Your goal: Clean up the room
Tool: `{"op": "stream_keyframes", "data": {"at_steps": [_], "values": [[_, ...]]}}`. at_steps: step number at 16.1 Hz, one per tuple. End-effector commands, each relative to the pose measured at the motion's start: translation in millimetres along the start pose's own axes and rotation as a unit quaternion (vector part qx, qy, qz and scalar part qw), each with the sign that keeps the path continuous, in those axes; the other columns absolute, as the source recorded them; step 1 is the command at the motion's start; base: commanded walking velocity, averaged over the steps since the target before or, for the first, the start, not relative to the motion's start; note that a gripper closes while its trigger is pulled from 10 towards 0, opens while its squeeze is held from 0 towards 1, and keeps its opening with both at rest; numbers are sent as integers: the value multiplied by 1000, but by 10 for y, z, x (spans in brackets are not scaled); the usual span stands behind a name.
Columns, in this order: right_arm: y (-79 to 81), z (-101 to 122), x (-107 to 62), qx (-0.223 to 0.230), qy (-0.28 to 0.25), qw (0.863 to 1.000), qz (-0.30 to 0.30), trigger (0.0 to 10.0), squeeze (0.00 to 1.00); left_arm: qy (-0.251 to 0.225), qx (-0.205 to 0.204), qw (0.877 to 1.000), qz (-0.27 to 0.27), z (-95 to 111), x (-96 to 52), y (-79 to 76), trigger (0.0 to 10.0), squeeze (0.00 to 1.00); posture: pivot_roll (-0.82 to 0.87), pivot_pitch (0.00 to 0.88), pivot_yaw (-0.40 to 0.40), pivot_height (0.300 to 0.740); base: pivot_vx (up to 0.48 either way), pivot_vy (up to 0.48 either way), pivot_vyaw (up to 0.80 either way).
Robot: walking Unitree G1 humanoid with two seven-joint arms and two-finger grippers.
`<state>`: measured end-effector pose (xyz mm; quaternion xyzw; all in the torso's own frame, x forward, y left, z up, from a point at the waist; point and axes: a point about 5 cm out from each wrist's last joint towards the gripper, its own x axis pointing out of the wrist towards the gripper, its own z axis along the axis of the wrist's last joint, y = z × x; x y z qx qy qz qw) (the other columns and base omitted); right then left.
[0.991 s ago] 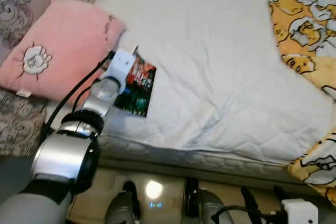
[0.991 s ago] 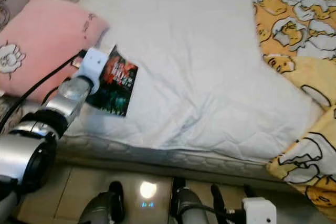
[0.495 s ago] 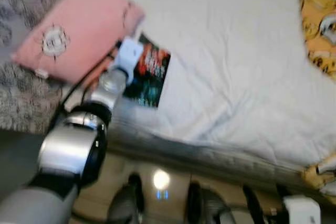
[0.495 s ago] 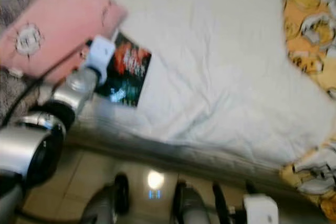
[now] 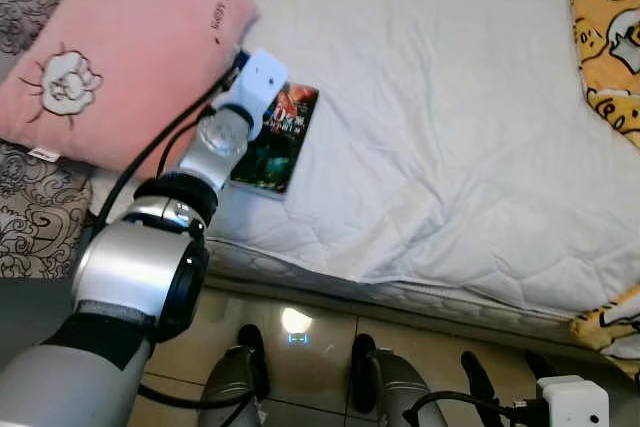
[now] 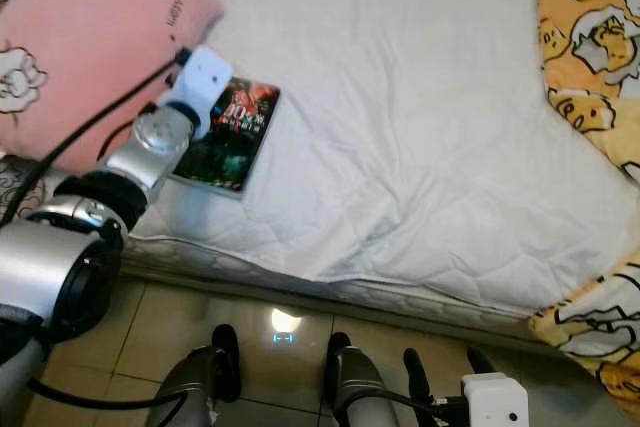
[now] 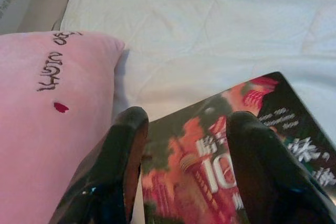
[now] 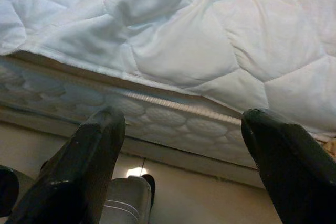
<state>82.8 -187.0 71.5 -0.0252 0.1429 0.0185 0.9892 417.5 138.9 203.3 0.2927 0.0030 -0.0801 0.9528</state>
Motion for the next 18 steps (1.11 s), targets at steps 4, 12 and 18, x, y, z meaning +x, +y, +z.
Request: {"op": "stream_keyframes", "data": {"at_steps": [4, 12, 18], "values": [[-41, -56, 50, -4, 11, 1000, -6, 10000, 0, 50, -156, 985, 51, -284, -68, 97, 10000, 1000, -321, 258, -30, 740, 0, 0, 0], [-123, 249, 1091, 29, -116, 992, -41, 10000, 0, -112, -269, 956, -27, -514, -518, -373, 10000, 0, -27, 0, 39, 740, 0, 0, 0], [-19, 205, 1381, 44, -121, 991, -29, 10000, 0, -86, -302, 947, -69, -646, -813, -799, 10000, 0, 25, 0, 4, 740, 0, -479, 0]]}}
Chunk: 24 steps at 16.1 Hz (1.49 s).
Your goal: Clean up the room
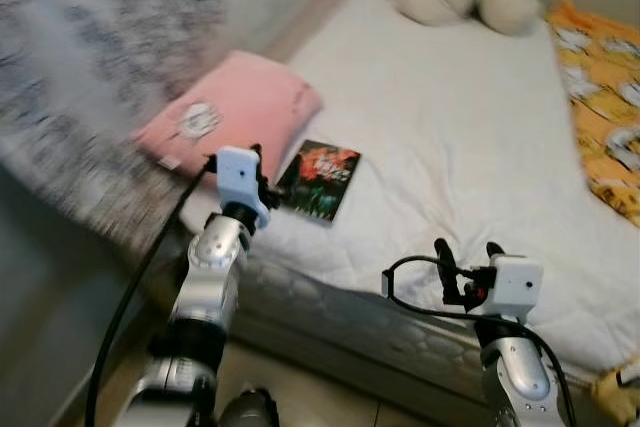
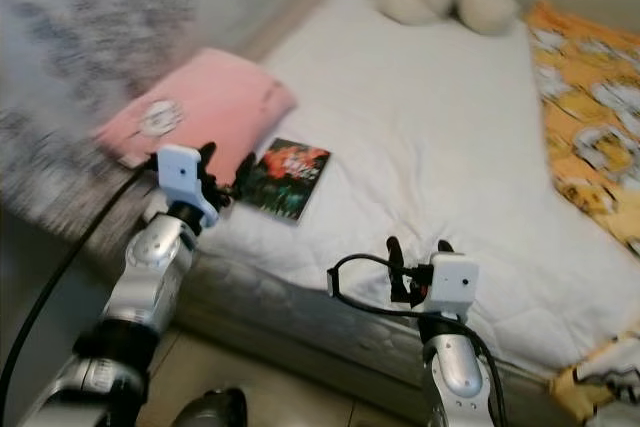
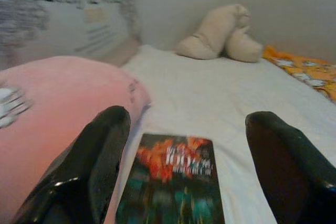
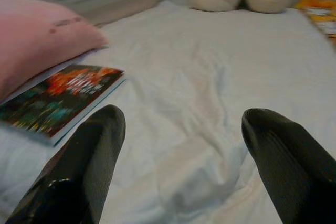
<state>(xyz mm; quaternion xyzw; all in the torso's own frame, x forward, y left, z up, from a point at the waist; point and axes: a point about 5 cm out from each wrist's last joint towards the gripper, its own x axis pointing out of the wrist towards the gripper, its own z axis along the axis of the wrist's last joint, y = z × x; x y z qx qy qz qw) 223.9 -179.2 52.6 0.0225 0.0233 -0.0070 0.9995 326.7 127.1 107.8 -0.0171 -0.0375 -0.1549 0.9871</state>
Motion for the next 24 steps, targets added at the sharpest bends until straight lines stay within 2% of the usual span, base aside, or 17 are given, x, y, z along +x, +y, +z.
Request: {"op": "stream_keyframes", "data": {"at_steps": [1, 3, 6, 9, 12, 15, 18, 20, 22, 24], "values": [[-40, -54, -35, -7, 4, 1000, -3, 10000, 0, 13, 4, 1000, -18, -18, -19, -42, 10000, 0, 34, 0, 2, 740, 0, -480, 0], [-29, -87, -25, -8, 6, 1000, -3, 10000, 0, 16, 18, 999, -30, -18, -17, -22, 10000, 0, 38, 0, -1, 740, 0, -480, 0], [-48, -87, 7, -17, 6, 1000, -12, 10000, 0, 32, 39, 998, -45, -27, 11, -19, 10000, 0, 8, 0, 22, 740, 0, -470, -679], [-12, -73, 21, -27, -10, 1000, -2, 10000, 0, 64, 59, 996, -31, -112, 25, -8, 10000, 0, -17, 0, 42, 740, 0, 0, -423], [9, -58, 31, -27, -14, 1000, -1, 10000, 0, 46, 45, 997, -34, -54, 78, -41, 10000, 0, -24, 0, 45, 740, 147, 0, 0], [41, -86, 36, -35, -6, 999, 4, 10000, 0, 55, 31, 998, -29, -66, 119, -43, 10000, 0, -25, 0, 40, 740, 449, 0, -260], [38, -104, 22, -36, -6, 999, 7, 10000, 0, 74, 33, 997, 8, -114, 157, 16, 10000, 0, -30, 0, 37, 740, 474, 0, -694], [36, -103, 4, -38, -6, 999, 13, 10000, 0, 87, 23, 995, 32, -146, 191, 66, 10000, 0, -39, 0, 30, 740, 480, 0, 0], [32, -103, -22, -40, -4, 999, 18, 10000, 0, 90, 30, 995, 10, -127, 293, -56, 10000, 0, -43, 0, 21, 740, 480, 0, 0], [45, -126, -59, -50, 7, 998, 22, 10000, 0, 104, 45, 993, -31, -138, 384, -240, 10000, 0, -64, 0, 24, 740, 480, 0, 0]]}}
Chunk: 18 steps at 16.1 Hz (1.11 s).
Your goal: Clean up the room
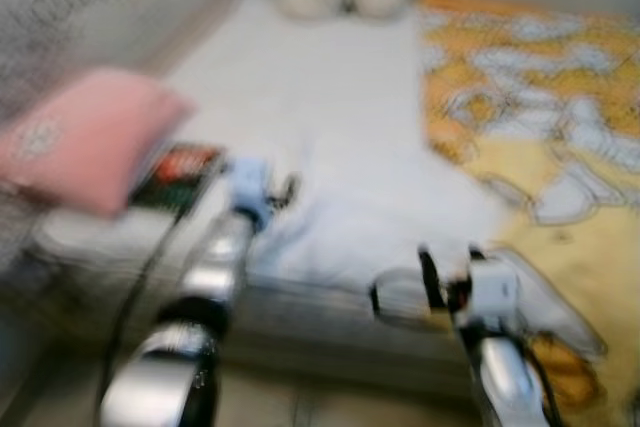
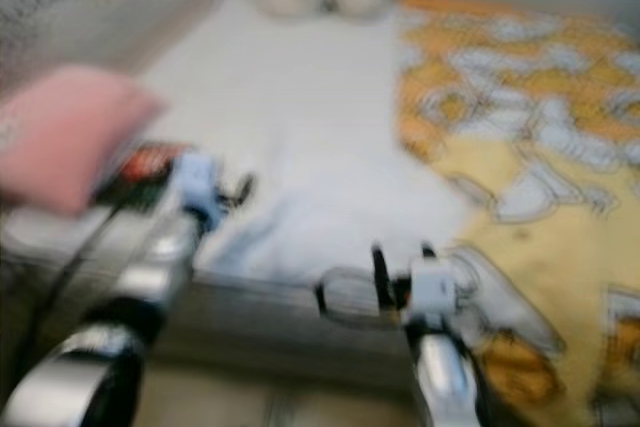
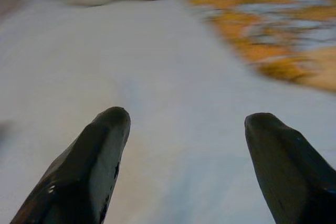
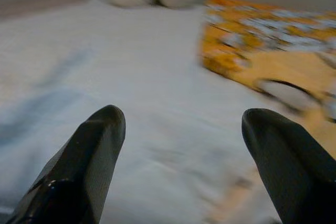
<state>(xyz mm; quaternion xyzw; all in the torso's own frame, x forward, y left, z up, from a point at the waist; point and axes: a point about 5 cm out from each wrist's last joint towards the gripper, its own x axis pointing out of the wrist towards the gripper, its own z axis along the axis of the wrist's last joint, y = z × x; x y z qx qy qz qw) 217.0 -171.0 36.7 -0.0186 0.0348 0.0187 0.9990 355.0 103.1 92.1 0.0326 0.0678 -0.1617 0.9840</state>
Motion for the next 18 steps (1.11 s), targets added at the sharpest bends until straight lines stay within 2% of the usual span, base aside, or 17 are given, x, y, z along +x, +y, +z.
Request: {"op": "stream_keyframes", "data": {"at_steps": [1, 3, 4, 5, 6, 7, 8, 11, 13, 15, 16, 18], "values": [[-38, 21, -25, -12, 2, 1000, -6, 10000, 0, 4, 33, 999, -27, 51, 65, -128, 10000, 0, -78, 0, 29, 740, 0, 0, -763], [-49, 8, -101, -6, 4, 1000, -10, 10000, 0, 29, 44, 999, -5, 14, 83, -62, 10000, 0, -97, 0, 34, 740, 0, 0, -750], [-65, -10, -193, -4, 9, 1000, -13, 10000, 0, 60, 52, 997, 18, -47, 79, 31, 10000, 0, -119, 0, 34, 740, 0, 0, 0], [-70, -26, -302, -3, 18, 1000, -15, 10000, 0, 97, 51, 994, 29, -153, 54, 75, 10000, 0, -140, 33, 29, 740, 0, 0, 0], [-68, -28, -353, -3, 21, 1000, -15, 10000, 0, 113, 47, 992, 28, -203, 41, 77, 10000, 0, -147, 45, 26, 740, 0, 0, 0], [-62, -27, -487, -4, 31, 999, -13, 10000, 0, 140, 29, 989, 27, -324, 1, 46, 10000, 0, -184, 102, 13, 740, 0, 0, 0], [-66, -17, -660, -8, 46, 999, -11, 10000, 0, 167, 14, 986, 5, -472, -48, -80, 10000, 0, -208, 143, 0, 740, 0, 0, 0], [-64, -9, -937, -8, 76, 997, -15, 10000, 0, 177, 1, 984, -32, -632, -105, -397, 10000, 0, -241, 229, -18, 740, 0, 0, 0], [-55, 1, -1043, -6, 87, 996, -17, 10000, 0, 169, 4, 985, -22, -635, -105, -446, 10000, 0, -250, 255, -25, 740, 0, 0, 0], [-25, 11, -1150, -5, 107, 994, -9, 10000, 0, 185, 13, 982, 27, -718, -155, -378, 10000, 0, -266, 282, -39, 740, 0, 0, 0], [-20, 28, -1171, -5, 112, 994, -7, 10000, 0, 205, 16, 977, 52, -819, -224, -321, 10000, 0, -267, 286, -40, 740, 0, 0, 0], [-34, 38, -1175, -6, 114, 993, -8, 10000, 0, 223, 7, 974, 37, -971, -329, -384, 10000, 0, -265, 283, -39, 740, 0, 0, 0]]}}
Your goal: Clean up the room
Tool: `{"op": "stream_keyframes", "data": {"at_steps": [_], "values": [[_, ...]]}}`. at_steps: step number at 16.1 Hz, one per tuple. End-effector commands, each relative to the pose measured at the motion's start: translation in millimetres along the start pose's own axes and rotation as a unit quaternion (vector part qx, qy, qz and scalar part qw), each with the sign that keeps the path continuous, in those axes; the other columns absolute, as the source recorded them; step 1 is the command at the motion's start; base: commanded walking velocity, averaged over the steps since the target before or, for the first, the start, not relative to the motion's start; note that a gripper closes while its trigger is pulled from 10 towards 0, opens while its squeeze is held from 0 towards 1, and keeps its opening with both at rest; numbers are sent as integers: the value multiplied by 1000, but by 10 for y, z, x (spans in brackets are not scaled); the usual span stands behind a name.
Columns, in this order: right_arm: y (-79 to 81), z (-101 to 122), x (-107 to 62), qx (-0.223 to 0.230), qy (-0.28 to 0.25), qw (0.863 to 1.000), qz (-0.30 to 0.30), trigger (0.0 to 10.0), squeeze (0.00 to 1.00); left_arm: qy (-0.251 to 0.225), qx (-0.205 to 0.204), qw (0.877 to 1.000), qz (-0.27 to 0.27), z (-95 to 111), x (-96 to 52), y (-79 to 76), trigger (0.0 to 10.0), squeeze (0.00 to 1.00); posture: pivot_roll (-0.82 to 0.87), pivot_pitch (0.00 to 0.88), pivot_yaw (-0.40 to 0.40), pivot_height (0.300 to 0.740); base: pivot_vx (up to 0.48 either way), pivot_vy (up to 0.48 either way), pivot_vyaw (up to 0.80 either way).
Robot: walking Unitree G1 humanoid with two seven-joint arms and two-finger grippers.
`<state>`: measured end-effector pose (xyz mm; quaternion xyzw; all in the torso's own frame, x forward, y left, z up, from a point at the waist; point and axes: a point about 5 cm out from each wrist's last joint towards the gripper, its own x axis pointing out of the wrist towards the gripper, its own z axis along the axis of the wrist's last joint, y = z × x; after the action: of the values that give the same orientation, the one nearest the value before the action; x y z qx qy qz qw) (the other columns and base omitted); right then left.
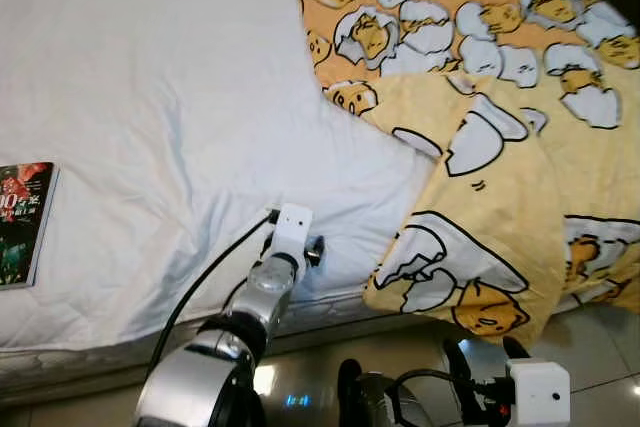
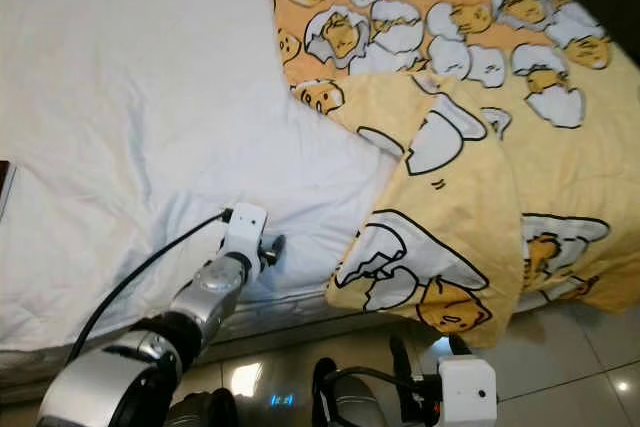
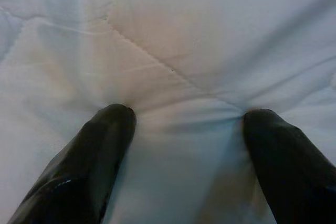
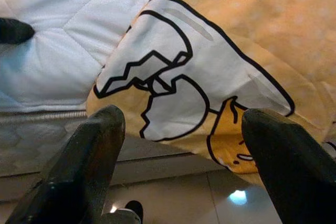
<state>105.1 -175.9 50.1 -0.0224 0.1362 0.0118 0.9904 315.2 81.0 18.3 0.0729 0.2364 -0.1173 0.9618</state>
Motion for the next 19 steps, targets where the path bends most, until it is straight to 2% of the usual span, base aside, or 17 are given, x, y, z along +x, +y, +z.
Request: {"op": "stream_keyframes", "data": {"at_steps": [1, 2, 3, 4, 5, 7, 8, 9, 10, 11, 12, 13, 14, 16, 18, 19], "values": [[-31, -25, -52, -4, 15, 1000, -4, 10000, 0, 53, 2, 998, -15, -327, -82, -70, 10000, 0, -260, 280, -35, 740, 0, 0, 0], [-30, -35, -57, -4, 17, 1000, -4, 10000, 0, 58, 4, 998, -29, -407, -115, -124, 10000, 0, -247, 274, -30, 740, 0, 0, 0], [-20, -68, -71, -2, 23, 1000, -3, 10000, 0, 72, -5, 995, -66, -660, -235, -276, 10000, 0, -231, 270, -21, 740, 0, 0, 0], [-11, -83, -80, -2, 27, 1000, -1, 10000, 0, 79, -15, 993, -81, -771, -299, -349, 10000, 0, -223, 267, -20, 740, 0, 0, 0], [6, -107, -82, 0, 34, 999, 2, 10000, 0, 83, -44, 991, -101, -895, -393, -456, 10000, 0, -207, 263, -22, 740, 0, 0, 0], [29, -131, -61, 0, 39, 999, 12, 10000, 0, 74, -101, 981, -147, -932, -550, -683, 10000, 0, -179, 257, -22, 740, 0, 0, 0], [29, -135, -37, 0, 39, 999, 15, 10000, 0, 68, -116, 978, -162, -887, -602, -754, 10000, 0, -165, 251, -24, 740, 0, 0, 0], [26, -133, 17, -3, 36, 999, 21, 10000, 0, 43, -113, 980, -160, -760, -580, -744, 10000, 0, -150, 244, -29, 740, 0, 0, 0], [27, -119, 74, -6, 31, 999, 26, 10000, 0, 9, -104, 983, -152, -594, -535, -678, 10000, 0, -141, 235, -32, 740, 0, 0, 0], [26, -87, 123, -8, 23, 999, 29, 10000, 0, -49, -71, 986, -144, -352, -515, -547, 10000, 0, -136, 230, -34, 740, 0, 0, 0], [25, -70, 144, -9, 19, 999, 31, 10000, 0, -89, -46, 986, -137, -198, -554, -442, 10000, 0, -132, 228, -35, 740, 0, 0, 0], [19, -67, 160, -9, 17, 999, 32, 10000, 0, -130, -6, 985, -113, -25, -644, -197, 10000, 0, -124, 226, -39, 740, 0, 0, 0], [18, -75, 160, -9, 18, 999, 32, 10000, 0, -136, -5, 988, -74, -9, -641, 36, 10000, 0, -119, 226, -41, 740, 0, 0, 0], [33, -79, 135, -4, 19, 999, 37, 10000, 0, -124, -16, 992, -11, -46, -594, 392, 10000, 0, -124, 233, -51, 740, 0, 0, 0], [49, -89, 55, 5, 25, 998, 55, 10000, 0, -119, -4, 992, 42, -70, -611, 667, 10000, 0, -133, 242, -60, 740, 0, 0, 0], [27, -108, 23, 3, 30, 998, 56, 10000, 0, -90, -2, 993, 74, -239, -657, 771, 10000, 0, -138, 245, -65, 740, 0, 0, 0]]}}
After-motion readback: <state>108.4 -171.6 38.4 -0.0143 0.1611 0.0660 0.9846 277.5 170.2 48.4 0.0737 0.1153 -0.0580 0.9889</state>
